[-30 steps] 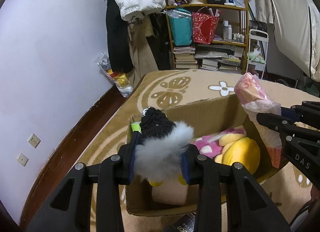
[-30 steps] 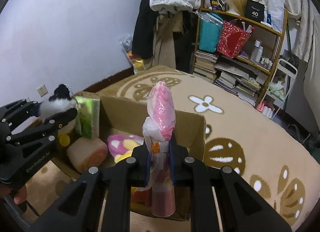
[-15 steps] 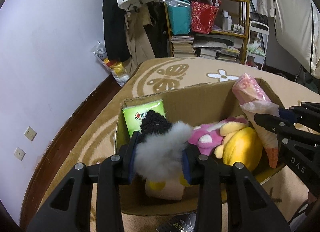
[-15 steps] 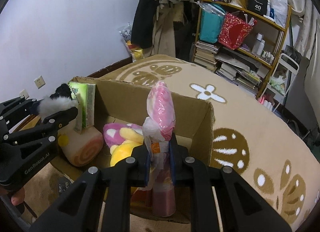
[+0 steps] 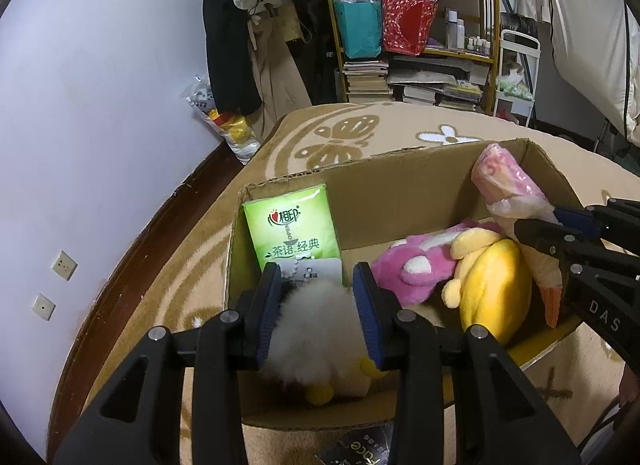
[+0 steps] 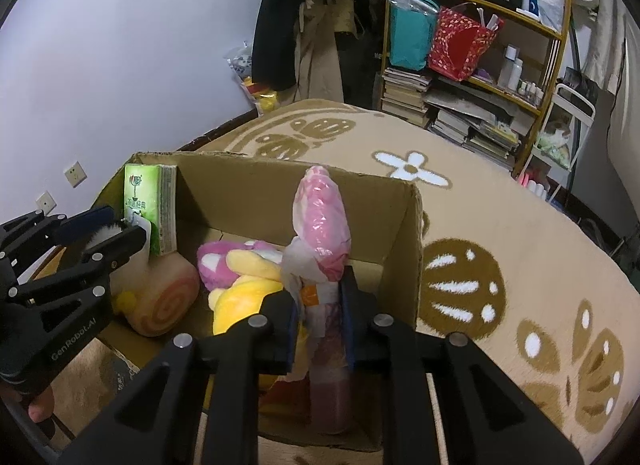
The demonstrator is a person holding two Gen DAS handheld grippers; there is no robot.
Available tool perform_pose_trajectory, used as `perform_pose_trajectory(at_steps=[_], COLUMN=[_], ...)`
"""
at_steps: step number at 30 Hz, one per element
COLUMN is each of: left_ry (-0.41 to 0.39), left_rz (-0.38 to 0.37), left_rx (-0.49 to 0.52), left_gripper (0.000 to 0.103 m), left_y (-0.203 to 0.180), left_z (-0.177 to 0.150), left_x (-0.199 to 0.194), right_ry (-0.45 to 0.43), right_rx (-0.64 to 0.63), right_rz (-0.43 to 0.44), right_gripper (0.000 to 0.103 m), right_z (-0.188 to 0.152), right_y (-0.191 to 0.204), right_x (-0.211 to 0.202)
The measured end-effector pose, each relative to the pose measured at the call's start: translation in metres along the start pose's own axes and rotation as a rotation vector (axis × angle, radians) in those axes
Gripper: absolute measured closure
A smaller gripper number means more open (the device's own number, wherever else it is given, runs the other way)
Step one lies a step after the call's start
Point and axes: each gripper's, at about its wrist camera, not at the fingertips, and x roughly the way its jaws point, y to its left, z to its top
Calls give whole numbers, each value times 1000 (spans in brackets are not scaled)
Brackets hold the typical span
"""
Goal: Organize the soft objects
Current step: 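Lower both tools into the box and open them to release the items, then withdraw both tools toward the black tissue pack and purple plush doll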
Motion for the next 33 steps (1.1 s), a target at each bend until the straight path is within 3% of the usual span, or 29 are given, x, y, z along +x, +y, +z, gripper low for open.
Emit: perform_pose_trajectory(at_steps=[5,9,13,19,21,27,33], left_ry=[-21,-36,-50,-96,-117,-134,-124], left_rz=[12,16,23,87,85,83,97], left_rx=[0,-13,-24,-20,-23,-44,-62], left_gripper=[54,46,36,8,2,0,0], left_y=[2,7,12,14,15,22,30], left_z=[1,3,3,3,3,0,-6], left_x=[-7,-12,-18,-37,-45,-62,-76], right_ry=[11,-18,-48,-70,-85,-102,-102], right_rx=[9,24,24,46,52,74,86], right_rz=[9,31,30,40,42,48,25], right_gripper=[79,56,48,30,15,0,0], right_z=[-1,0,1,0,0,0,-2], right_y=[0,0,3,4,6,6,4], right_x=[-2,-11,-22,-37,-43,-59,-75])
